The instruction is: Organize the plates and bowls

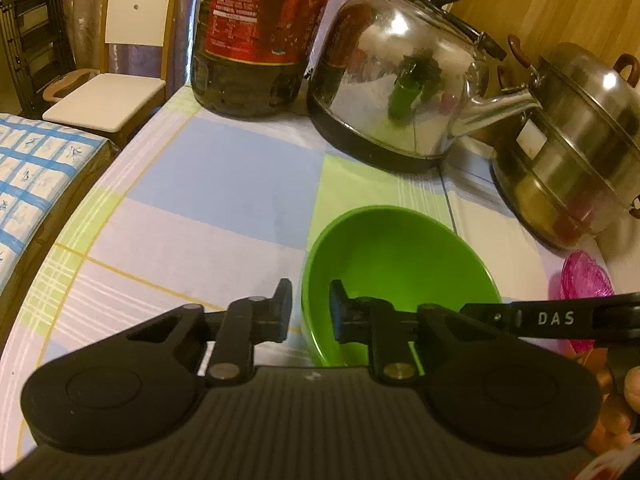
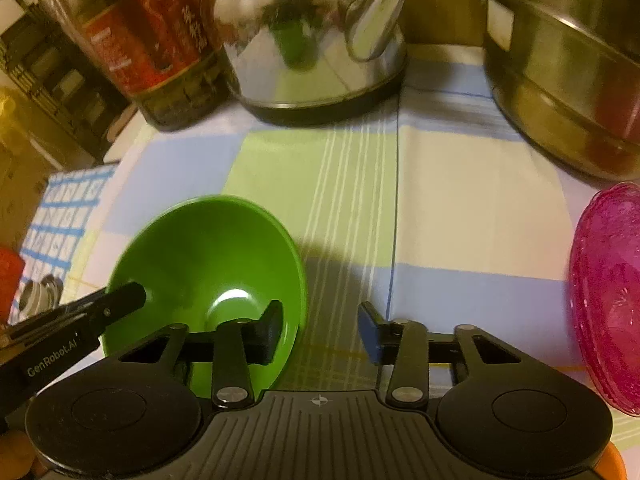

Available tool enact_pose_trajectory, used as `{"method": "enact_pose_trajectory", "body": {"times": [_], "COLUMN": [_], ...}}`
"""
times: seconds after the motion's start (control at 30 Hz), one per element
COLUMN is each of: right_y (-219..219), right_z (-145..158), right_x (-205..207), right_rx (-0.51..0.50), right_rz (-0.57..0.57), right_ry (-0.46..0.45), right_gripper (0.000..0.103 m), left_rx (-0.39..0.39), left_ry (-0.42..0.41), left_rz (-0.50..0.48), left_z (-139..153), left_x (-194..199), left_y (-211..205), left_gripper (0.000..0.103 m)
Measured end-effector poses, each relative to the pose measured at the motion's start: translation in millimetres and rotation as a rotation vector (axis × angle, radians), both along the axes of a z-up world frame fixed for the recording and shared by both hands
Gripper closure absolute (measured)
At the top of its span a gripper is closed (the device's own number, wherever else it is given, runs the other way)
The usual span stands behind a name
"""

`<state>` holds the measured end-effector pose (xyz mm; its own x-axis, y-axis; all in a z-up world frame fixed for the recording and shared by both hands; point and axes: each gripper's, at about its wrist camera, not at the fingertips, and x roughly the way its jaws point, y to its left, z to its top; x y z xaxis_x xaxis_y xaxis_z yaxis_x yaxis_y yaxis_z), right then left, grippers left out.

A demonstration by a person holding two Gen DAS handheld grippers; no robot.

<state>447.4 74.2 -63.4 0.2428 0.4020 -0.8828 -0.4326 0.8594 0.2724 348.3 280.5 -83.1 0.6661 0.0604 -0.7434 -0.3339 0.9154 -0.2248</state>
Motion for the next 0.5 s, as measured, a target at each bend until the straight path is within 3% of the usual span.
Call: {"method": "enact_pose_trajectory", "body": {"times": [0.1,0.3,0.5], "right_y": [1.7,5.0,5.8], "right_z": [-3.2,-2.8,3.0], "right_x": [0.0,-2.0,-8.6], "right_rx": [0.0,0.021,0.025], "right_rz": [0.004,0.009,0.009], "right_ry": [0.012,0.024,0.018], "right_gripper": [0.074,0.094,0.094], "left_rx": [-0.003,-0.016,-0.001], "left_ry": [0.007,0.004,0.009], "left_rz": [-0.003,-0.001,0.008], "left_z": [-1.6,-1.2,6.3], "left_x": [0.9,0.7,-6.0], "left_y": [0.9,2.1,2.0], "left_gripper": [0.096,0.097,0.098]}}
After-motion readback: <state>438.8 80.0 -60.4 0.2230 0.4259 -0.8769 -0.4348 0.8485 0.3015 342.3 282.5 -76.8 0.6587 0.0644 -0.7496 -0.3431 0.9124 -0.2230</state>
